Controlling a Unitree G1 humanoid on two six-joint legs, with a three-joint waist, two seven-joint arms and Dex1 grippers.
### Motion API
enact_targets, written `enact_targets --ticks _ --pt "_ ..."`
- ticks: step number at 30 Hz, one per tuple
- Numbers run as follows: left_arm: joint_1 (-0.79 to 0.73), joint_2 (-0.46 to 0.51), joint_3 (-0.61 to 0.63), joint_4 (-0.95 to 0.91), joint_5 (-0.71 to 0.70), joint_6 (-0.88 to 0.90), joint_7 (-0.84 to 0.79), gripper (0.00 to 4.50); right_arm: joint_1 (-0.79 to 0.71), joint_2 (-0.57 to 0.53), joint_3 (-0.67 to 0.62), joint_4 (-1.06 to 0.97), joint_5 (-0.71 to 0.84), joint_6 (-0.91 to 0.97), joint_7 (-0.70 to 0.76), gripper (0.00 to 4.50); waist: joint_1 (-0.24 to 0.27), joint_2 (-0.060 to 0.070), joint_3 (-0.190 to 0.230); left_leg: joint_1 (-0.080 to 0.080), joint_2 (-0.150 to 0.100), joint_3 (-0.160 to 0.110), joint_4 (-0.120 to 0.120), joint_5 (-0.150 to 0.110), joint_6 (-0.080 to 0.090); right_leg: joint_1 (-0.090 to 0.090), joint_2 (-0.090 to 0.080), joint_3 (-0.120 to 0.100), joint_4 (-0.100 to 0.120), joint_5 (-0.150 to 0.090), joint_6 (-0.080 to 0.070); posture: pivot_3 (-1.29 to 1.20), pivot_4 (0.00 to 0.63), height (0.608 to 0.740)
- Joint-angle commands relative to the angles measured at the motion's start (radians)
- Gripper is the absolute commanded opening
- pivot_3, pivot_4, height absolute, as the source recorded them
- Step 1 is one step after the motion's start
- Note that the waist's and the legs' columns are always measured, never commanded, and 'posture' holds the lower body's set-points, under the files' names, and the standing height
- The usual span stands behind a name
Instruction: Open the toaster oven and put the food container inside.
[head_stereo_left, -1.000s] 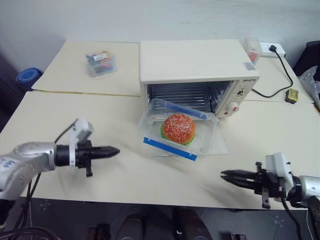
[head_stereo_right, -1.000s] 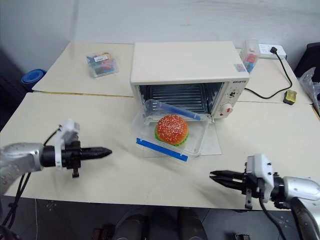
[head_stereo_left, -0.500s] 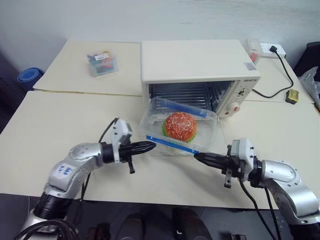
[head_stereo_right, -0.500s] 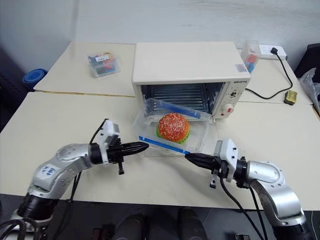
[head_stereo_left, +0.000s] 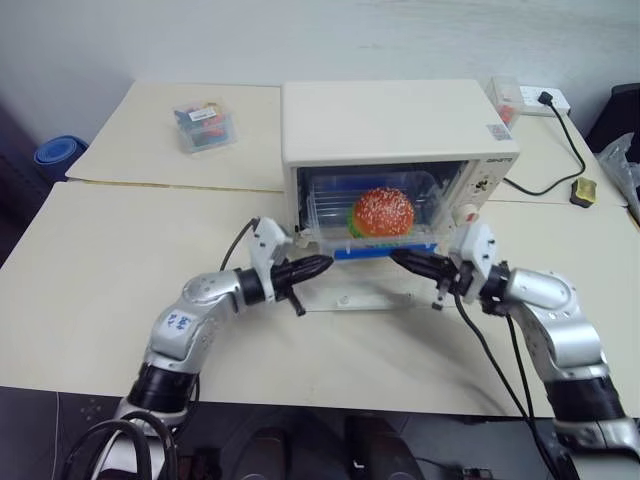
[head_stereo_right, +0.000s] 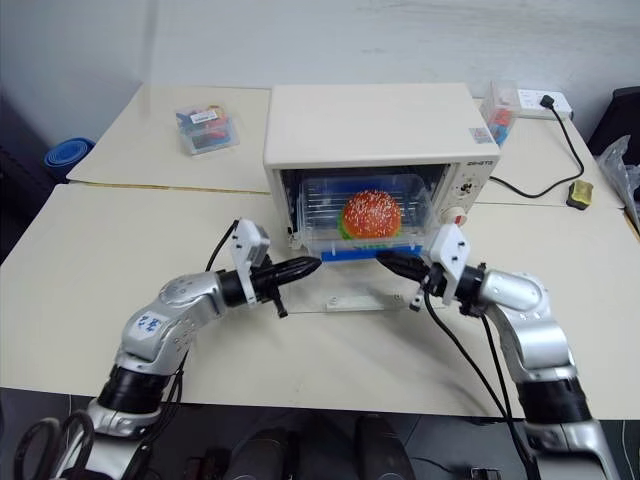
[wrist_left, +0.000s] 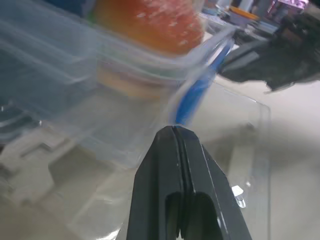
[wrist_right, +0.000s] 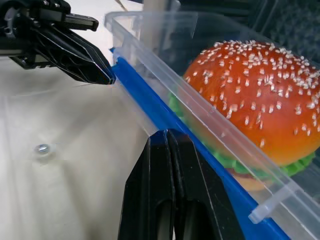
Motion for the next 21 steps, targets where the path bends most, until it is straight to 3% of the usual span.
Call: enact_targets --ticks 1,8,14,18,21 --pt "-0.030 -0.028 0.022 0.023 0.043 -0.053 0.042 0.00 -0.062 0.029 0.009 0.077 -0.036 -0.071 -0.012 0.05 0.000 0.000 0.000 0.000 0.000 0.000 0.000 0.001 -0.003 0.000 0.000 0.000 0.000 0.000 0.000 0.00 0.150 0.740" --pt "-0.044 -0.072 0.047 0.070 0.093 -0.116 0.097 0.00 -0.169 0.106 0.032 0.227 -0.123 -0.148 -0.094 0.05 -0.001 0.000 0.000 -0.002 0.001 0.001 0.000 0.002 -0.005 -0.002 0.000 0.001 -0.001 0.000 0.000 0.00 0.150 0.740" --pt "-0.018 -0.045 0.077 0.034 0.085 -0.119 0.076 0.00 -0.205 0.124 0.027 0.267 -0.135 -0.165 -0.127 0.05 -0.001 0.000 0.000 -0.002 0.001 0.001 0.000 0.003 -0.005 -0.002 0.000 0.000 0.000 0.000 0.000 0.00 0.150 0.740" --pt "0.069 0.084 0.119 -0.146 -0.028 -0.032 -0.072 0.00 -0.142 0.057 0.015 0.132 -0.056 -0.054 -0.026 0.05 -0.008 0.000 0.000 -0.003 0.001 0.000 -0.001 0.002 -0.005 -0.003 0.000 0.000 0.000 0.000 0.000 0.00 0.150 0.740" --pt "0.194 0.242 0.214 -0.289 -0.158 0.018 -0.229 0.60 -0.061 -0.064 -0.051 0.022 0.029 0.028 0.072 0.00 -0.009 0.000 0.000 -0.007 0.002 -0.001 -0.001 0.002 -0.005 -0.005 0.000 -0.001 0.001 0.000 0.000 0.00 0.150 0.740"
